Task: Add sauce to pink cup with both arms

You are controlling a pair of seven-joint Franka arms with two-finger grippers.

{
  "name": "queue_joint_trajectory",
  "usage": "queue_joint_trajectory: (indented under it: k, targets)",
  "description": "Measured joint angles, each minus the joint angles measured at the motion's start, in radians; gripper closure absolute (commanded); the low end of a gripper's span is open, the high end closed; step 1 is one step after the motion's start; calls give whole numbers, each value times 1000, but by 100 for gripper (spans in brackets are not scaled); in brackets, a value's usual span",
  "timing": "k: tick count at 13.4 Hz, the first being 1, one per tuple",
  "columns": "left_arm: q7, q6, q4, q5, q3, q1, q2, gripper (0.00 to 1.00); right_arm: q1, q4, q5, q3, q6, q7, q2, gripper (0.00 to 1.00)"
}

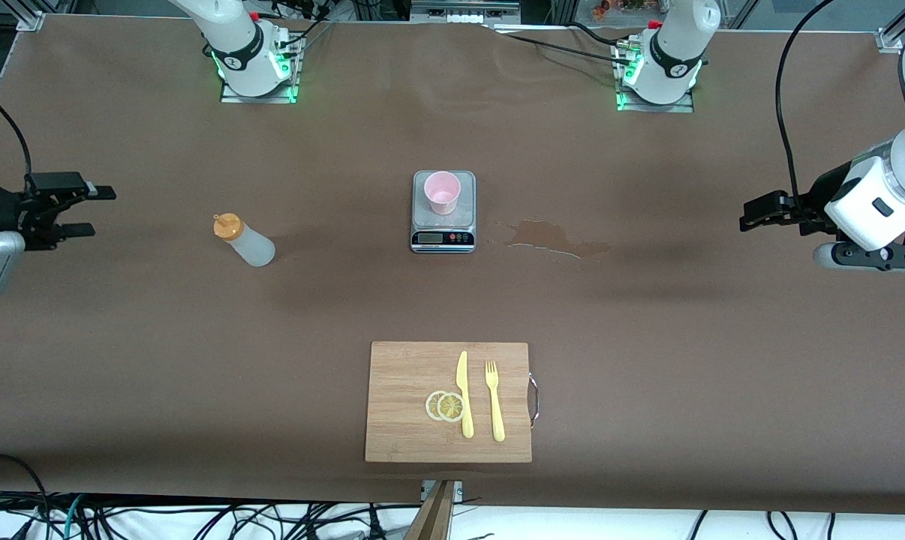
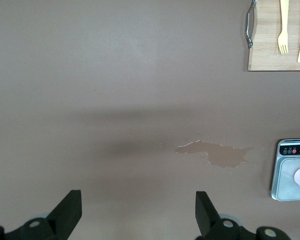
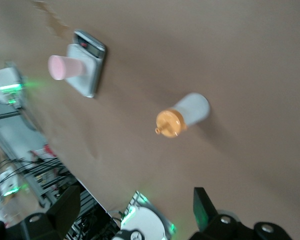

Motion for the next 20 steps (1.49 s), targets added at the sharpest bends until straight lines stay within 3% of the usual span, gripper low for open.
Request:
queue_joint_trajectory:
  k: [2, 4, 8, 11, 13, 20]
  targets:
    - [0, 0, 0, 0, 0, 0, 0, 0, -33, -49, -205, 159, 72, 150, -95, 0]
    - [0, 0, 0, 0, -1, 0, 1, 0, -91, -185, -344, 305, 187, 277, -203, 0]
    - [0, 0, 0, 0, -3, 0, 3, 0, -174, -494, -486, 458, 420, 477, -395, 0]
    - [0, 0, 4, 0, -3, 0, 3, 0, -178, -661, -507, 490, 582, 537, -482, 0]
    - [0, 0, 6, 0, -3, 0, 3, 0, -194, -695, -507, 490, 673, 540, -497, 0]
    - [0, 0, 11, 0, -3, 0, 3, 0, -206, -631, -450, 491, 579, 635, -540, 0]
